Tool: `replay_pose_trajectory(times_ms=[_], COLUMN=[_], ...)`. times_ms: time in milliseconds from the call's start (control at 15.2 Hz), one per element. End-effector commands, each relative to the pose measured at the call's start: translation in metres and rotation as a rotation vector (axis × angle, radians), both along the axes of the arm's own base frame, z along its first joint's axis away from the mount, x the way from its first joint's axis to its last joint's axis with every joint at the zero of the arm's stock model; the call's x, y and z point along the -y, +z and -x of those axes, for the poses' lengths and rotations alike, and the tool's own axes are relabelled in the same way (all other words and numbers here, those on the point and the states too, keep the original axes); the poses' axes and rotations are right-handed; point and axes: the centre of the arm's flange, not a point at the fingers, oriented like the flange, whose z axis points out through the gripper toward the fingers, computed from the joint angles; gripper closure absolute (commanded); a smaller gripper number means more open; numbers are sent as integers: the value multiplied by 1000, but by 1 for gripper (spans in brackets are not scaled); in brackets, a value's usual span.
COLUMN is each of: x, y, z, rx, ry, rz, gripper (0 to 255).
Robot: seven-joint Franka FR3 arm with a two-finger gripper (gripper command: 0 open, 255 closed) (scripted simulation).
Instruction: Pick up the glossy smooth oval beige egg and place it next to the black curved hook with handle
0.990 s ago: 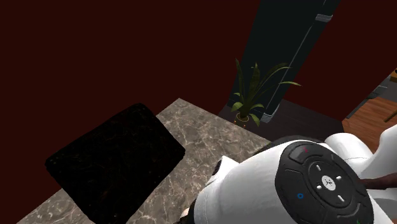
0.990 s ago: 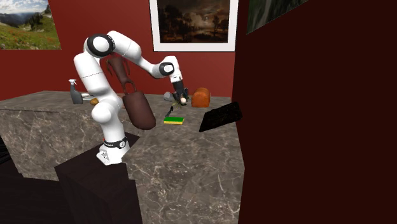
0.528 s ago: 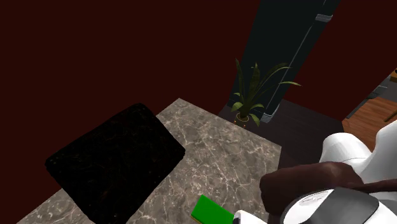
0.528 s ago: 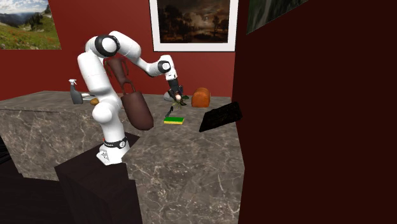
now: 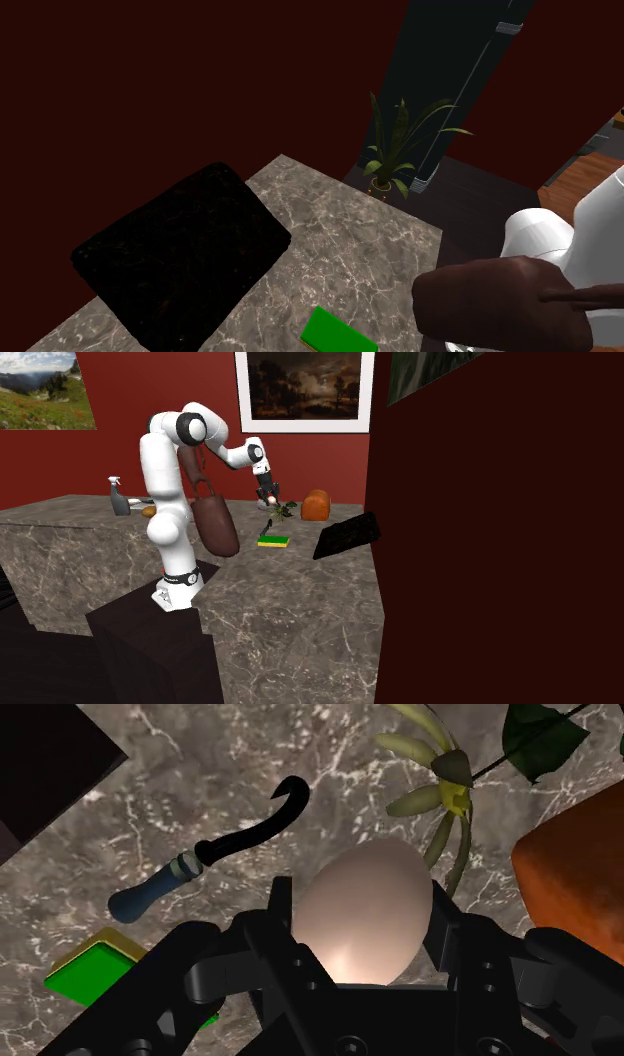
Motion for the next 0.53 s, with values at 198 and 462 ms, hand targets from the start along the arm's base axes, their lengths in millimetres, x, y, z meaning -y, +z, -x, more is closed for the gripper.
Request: replay_pose_trajectory(times_ms=[198, 462], x=[-34, -46], y=[-3, -13], z=[59, 80], rx=[0, 0], ry=[-2, -2], rz=[-1, -1], gripper=[255, 255])
